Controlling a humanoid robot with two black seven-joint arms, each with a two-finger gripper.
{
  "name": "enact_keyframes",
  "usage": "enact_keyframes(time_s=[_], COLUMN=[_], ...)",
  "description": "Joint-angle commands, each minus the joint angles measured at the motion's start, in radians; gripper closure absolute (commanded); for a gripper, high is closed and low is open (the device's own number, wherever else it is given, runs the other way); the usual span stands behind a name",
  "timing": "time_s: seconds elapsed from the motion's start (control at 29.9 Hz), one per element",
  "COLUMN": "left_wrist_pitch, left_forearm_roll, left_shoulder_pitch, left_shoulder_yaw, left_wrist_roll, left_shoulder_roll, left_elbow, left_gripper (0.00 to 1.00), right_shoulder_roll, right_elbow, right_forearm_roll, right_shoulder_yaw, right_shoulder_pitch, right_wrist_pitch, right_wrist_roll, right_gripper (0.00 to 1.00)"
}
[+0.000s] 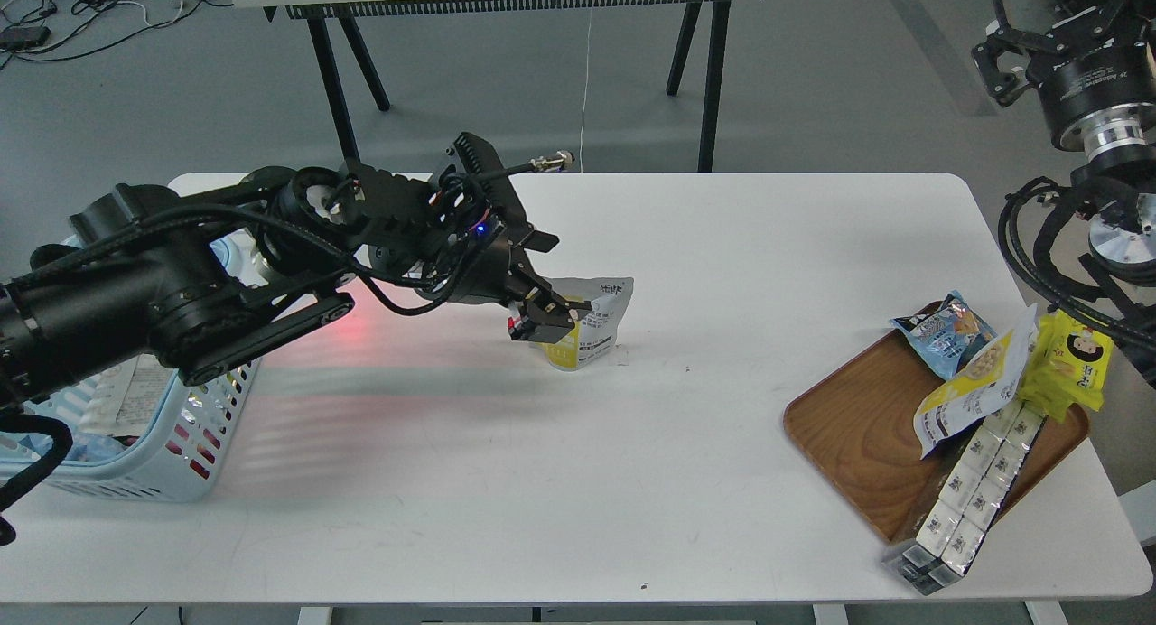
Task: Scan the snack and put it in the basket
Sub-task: 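Reach the left gripper to the standing yellow pouch and grasp it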
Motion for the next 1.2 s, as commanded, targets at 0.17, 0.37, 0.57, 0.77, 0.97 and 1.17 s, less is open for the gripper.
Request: enact_keyframes(time_s=[0.17,0.37,0.57,0.77,0.97,1.17], left_wrist_pitch=[0.066,0.069,0.070,0.069,0.066,0.066], left_forearm_roll=[0.002,0.002,0.002,0.002,0.002,0.002], left_shoulder_pitch=[0.012,0.009,0.005,0.000,-0.007,-0.012], left_shoulder_yaw=[0.042,0.042,0.044,0.044,0.044,0.044], left_wrist_roll=[-0.028,-0.028,-0.029,-0.031,-0.031,-0.031], left_shoulder_roll=[-0.021,-0.067,-0.099,-0.100,-0.094,-0.094], left_elbow=[0.074,0.106,0.157,0.165,0.166,0.165], left_gripper=[0.16,0.28,0.43,0.70,0.82,0.95], right_shoulder_roll=[0.019,0.019,0.019,0.019,0.016,0.010], right_elbow=[0.001,0.003,0.003,0.003,0.003,0.003], right_forearm_roll=[-0.001,-0.001,-0.001,-0.001,-0.001,-0.001], right_shoulder_yaw=[-0.002,-0.002,-0.002,-0.002,-0.002,-0.001], right_shoulder_pitch=[-0.008,-0.003,-0.005,-0.005,-0.005,-0.005], right_wrist_pitch=[0.003,0.006,0.007,0.007,0.007,0.007], right_wrist_roll=[0.014,0.014,0.016,0.014,0.014,0.014], right_gripper=[0.01,0.01,0.01,0.01,0.01,0.01])
